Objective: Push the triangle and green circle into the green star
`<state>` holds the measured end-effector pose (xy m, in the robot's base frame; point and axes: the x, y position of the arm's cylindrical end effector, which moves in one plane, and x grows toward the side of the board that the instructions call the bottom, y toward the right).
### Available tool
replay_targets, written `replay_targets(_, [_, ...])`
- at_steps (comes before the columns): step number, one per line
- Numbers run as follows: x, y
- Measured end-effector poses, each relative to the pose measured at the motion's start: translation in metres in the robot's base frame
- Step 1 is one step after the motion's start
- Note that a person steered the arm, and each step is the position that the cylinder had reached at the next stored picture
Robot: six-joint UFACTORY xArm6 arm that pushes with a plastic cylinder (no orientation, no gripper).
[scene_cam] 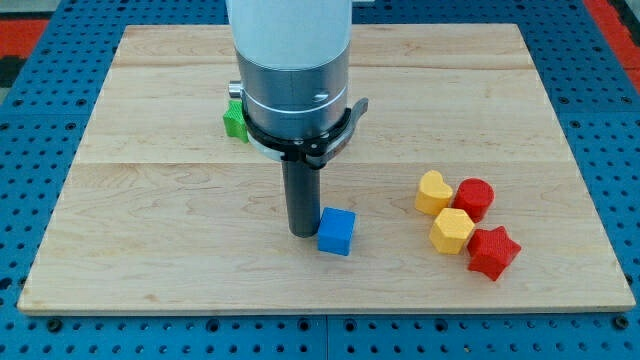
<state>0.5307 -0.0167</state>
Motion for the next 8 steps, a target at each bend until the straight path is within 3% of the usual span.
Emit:
replay_targets(1, [0.000,0.070])
replay_targets(2, [0.001,0.099])
replay_targets(3, [0.001,0.043])
replay_targets(4, [-0.017,0.040])
replay_targets(5, [-0.081,0.076])
replay_targets(6, [-0.109,0.066])
replay_targets(8, [-0.135,0.037])
